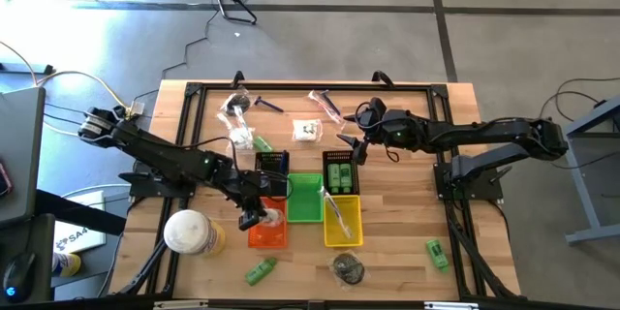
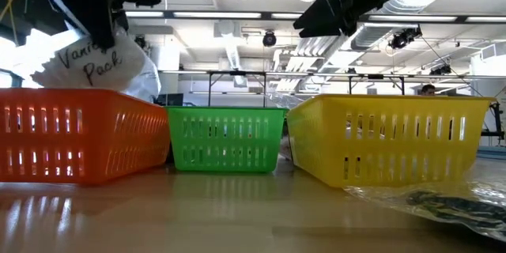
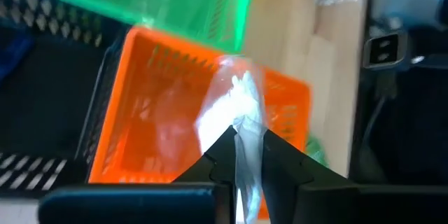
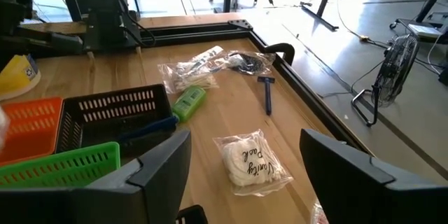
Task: Pick & Place Travel size toiletries
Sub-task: Put the right white vanity pack into the orange bin
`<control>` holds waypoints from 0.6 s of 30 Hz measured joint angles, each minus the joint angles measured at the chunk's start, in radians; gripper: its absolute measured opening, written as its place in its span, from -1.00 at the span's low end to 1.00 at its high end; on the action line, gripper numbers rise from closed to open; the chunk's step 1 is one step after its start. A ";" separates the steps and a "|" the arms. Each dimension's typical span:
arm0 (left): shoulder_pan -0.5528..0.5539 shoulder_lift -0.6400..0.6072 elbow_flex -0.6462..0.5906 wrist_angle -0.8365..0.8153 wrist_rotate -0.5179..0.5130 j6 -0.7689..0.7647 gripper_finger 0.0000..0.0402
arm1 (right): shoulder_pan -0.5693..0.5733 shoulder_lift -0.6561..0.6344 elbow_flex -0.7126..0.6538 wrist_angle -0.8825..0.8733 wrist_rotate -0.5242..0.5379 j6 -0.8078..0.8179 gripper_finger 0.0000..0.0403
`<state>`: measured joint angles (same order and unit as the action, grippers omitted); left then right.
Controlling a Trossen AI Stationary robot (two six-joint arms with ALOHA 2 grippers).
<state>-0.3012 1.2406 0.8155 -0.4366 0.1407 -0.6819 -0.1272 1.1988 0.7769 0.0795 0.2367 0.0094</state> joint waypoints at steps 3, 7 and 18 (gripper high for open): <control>0.000 0.000 -0.001 -0.001 0.000 0.000 -0.69 | 0.000 0.000 0.000 0.000 0.000 -0.006 0.29; 0.000 0.002 -0.001 -0.010 -0.001 0.004 -0.44 | 0.000 0.000 0.000 0.001 0.000 -0.007 0.29; 0.000 0.002 -0.001 -0.007 -0.002 0.139 -0.01 | 0.000 0.000 0.000 0.001 0.000 -0.011 0.29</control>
<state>-0.3012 1.2427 0.8146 -0.4438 0.1386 -0.5429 -0.1272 1.1988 0.7769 0.0803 0.2367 -0.0013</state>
